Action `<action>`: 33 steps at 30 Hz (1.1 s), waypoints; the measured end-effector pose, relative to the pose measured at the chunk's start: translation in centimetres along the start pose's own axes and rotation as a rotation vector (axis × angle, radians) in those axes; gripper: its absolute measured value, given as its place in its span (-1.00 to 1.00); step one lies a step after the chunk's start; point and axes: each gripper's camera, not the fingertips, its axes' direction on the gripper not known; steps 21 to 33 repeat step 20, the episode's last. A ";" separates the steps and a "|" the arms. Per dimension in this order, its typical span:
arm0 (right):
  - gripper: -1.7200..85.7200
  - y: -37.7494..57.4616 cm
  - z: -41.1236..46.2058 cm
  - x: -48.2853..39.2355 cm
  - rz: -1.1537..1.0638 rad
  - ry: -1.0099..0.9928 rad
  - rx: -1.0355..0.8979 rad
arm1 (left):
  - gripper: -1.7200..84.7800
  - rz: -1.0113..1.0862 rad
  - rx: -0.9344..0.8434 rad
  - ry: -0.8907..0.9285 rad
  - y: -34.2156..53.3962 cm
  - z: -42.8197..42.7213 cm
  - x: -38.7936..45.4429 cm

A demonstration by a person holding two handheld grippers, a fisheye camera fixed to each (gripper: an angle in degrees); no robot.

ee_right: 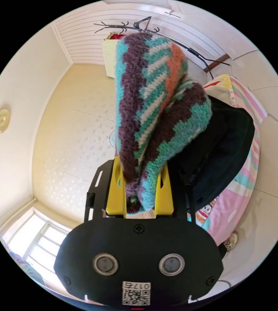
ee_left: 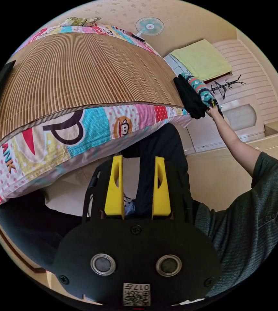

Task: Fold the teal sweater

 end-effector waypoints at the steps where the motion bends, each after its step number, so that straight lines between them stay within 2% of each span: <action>1: -0.64 0.2 0.2 -0.1 -0.004 0.009 -0.003 | -0.65 -0.005 0.002 -0.012 0.0 0.3 0.2; 5: -0.66 3.6 -0.3 0.0 -0.013 0.073 0.066 | -0.65 -0.005 0.027 -0.046 -0.1 1.4 1.2; 10: -0.75 11.1 0.0 -0.3 -0.191 0.186 -0.006 | -0.67 -0.033 0.097 -0.130 0.4 3.2 1.7; 13: -0.85 19.6 2.4 1.4 -0.320 0.255 -0.185 | -0.68 -0.062 0.117 -0.207 1.5 4.5 1.2; 15: -0.87 27.2 5.4 3.6 -0.368 0.242 -0.393 | -0.68 -0.073 0.121 -0.252 1.9 4.8 0.8; 18: -0.89 36.9 7.6 5.9 -0.402 0.226 -0.557 | -0.68 -0.099 0.140 -0.430 1.8 3.0 -0.2; 20: -0.89 42.0 8.3 7.1 -0.428 0.214 -0.609 | -0.65 -0.173 0.242 -0.541 2.0 -0.2 -1.6; 33: -0.89 42.0 8.3 7.1 -0.428 0.214 -0.609 | -0.65 -0.173 0.242 -0.541 2.0 -0.2 -1.6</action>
